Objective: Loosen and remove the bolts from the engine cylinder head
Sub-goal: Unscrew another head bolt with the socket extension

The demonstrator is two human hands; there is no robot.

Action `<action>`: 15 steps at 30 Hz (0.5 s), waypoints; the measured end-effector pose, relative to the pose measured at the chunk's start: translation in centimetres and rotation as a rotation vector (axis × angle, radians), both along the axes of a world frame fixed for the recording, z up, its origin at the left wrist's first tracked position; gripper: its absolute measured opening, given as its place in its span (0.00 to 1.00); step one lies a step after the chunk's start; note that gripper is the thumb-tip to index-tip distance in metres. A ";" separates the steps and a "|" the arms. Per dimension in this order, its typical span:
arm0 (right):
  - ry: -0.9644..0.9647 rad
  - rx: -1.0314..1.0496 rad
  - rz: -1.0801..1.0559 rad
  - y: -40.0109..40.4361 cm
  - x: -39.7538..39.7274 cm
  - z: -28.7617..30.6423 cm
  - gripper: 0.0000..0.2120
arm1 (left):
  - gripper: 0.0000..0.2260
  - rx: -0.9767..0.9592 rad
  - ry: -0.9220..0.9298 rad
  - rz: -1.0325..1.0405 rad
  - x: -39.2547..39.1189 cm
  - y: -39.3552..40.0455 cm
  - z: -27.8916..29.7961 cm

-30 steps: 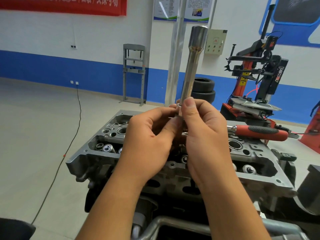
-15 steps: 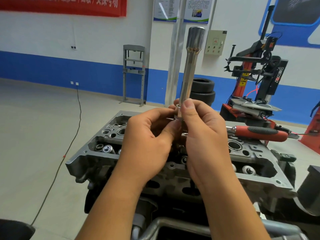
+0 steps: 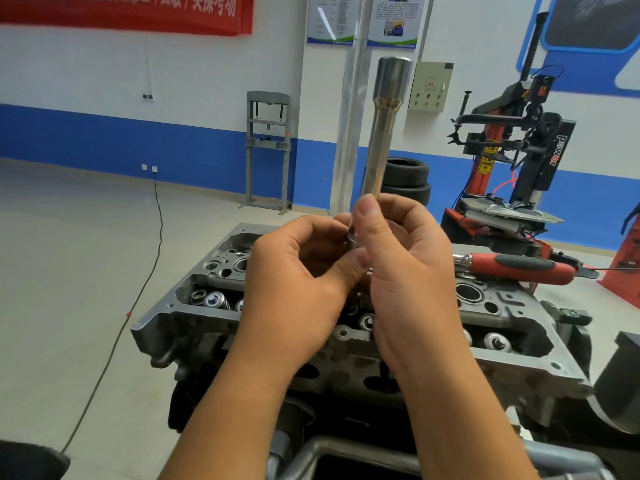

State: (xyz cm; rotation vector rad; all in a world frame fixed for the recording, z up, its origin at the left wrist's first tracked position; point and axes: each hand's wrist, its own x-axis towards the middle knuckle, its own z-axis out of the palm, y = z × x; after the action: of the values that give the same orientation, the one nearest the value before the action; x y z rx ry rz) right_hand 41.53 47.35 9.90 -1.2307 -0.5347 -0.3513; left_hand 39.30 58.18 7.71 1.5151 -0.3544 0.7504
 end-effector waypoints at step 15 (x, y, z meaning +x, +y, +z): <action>-0.025 -0.053 -0.067 0.0 -0.2 -0.1 0.15 | 0.14 0.060 -0.002 0.021 -0.2 -0.2 0.1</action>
State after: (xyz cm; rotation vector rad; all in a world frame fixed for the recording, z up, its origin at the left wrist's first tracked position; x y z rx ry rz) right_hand 41.35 47.39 9.83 -1.2988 -0.5275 -0.4121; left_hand 39.14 57.97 7.79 1.5766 -0.3657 0.7639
